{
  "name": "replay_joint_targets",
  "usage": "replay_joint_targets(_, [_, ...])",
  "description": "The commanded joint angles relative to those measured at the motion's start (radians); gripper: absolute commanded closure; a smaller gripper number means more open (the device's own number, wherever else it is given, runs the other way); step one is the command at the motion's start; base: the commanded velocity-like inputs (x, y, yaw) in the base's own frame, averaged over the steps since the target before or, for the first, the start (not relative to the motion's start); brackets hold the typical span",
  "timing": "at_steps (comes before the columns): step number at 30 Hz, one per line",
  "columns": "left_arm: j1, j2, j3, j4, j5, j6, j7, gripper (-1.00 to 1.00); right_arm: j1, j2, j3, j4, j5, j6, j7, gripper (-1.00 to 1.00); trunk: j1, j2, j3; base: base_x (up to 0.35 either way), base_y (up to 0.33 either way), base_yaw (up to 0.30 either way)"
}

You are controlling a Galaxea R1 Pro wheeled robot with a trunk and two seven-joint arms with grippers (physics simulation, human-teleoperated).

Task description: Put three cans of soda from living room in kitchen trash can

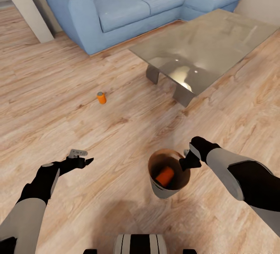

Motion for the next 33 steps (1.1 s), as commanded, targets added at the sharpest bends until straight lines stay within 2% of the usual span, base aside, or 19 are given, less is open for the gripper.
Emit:
replay_joint_targets(1, [0.0, -0.001, 0.0, 0.0, 0.0, 0.0, 0.0, -1.0, 0.002, 0.0, -0.031, 0.001, -0.035, -0.007, 0.004, 1.0, 0.0, 0.0, 0.0, 0.025, 0.316, -0.025])
replay_joint_targets(2, [0.0, -0.005, -0.001, 0.0, 0.0, 0.0, 0.002, -1.0, 0.017, -0.001, -0.034, 0.001, -0.035, -0.046, 0.005, 1.0, 0.0, 0.0, 0.0, 0.054, 0.316, -0.01])
replay_joint_targets(7, [0.0, -0.019, -0.001, -0.001, -0.001, 0.0, 0.005, -1.0, 0.042, -0.007, -0.037, 0.001, -0.035, -0.121, 0.005, 1.0, 0.0, 0.0, 0.0, 0.068, 0.316, -0.005])
replay_joint_targets(12, [0.0, -0.031, -0.001, -0.001, -0.002, 0.0, 0.005, -1.0, 0.05, -0.009, -0.038, 0.001, -0.035, -0.156, 0.006, 1.0, 0.0, 0.0, 0.0, 0.082, 0.316, -0.001])
replay_joint_targets(20, [0.0, -0.055, -0.001, -0.001, -0.004, 0.005, 0.007, -1.0, 0.054, -0.012, -0.039, 0.001, -0.033, -0.166, 0.003, 1.0, 0.0, 0.0, 0.0, 0.103, 0.315, 0.0])
replay_joint_targets(27, [0.0, -0.073, -0.001, -0.001, -0.004, 0.015, 0.007, -1.0, 0.055, -0.059, -0.038, -0.032, -0.033, -0.166, 0.004, 1.0, 0.0, 0.0, 0.0, 0.151, 0.294, 0.0])
replay_joint_targets(33, [0.0, -0.089, -0.001, -0.011, 0.001, 0.016, 0.007, -1.0, 0.055, -0.074, -0.039, -0.038, -0.033, -0.165, 0.006, 1.0, 0.0, 0.0, 0.001, 0.055, 0.087, -0.071])
